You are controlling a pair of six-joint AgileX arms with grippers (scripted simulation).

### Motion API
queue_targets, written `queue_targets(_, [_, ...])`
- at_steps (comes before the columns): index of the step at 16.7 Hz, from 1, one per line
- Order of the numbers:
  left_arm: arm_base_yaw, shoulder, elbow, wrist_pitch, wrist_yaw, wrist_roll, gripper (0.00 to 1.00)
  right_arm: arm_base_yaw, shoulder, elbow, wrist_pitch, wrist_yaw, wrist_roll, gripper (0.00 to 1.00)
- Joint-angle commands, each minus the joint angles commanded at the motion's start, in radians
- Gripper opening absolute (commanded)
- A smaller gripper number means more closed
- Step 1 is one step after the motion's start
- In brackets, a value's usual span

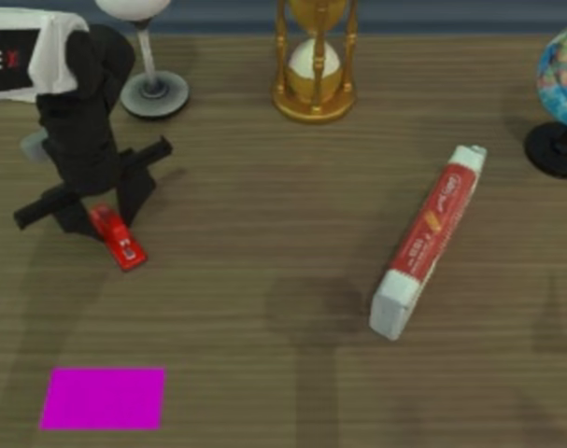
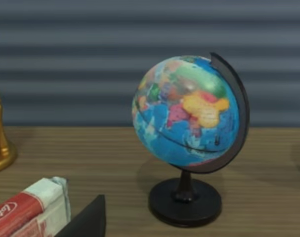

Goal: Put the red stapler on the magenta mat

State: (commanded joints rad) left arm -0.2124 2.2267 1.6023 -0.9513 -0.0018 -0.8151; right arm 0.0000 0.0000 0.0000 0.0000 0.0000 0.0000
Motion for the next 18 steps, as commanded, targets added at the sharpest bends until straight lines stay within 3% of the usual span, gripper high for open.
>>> queue_targets(8, [0.001,-0.003,0.017,-0.017,0.000,0.000,0.00,0.000,0.000,0.000,0.000,0.000,0.000,1.00])
queue_targets(15, [0.015,-0.064,0.230,-0.308,-0.001,-0.005,0.00,0.000,0.000,0.000,0.000,0.000,0.000,1.00])
queue_targets(18, [0.017,-0.084,0.272,-0.355,-0.001,-0.003,0.00,0.000,0.000,0.000,0.000,0.000,0.000,1.00])
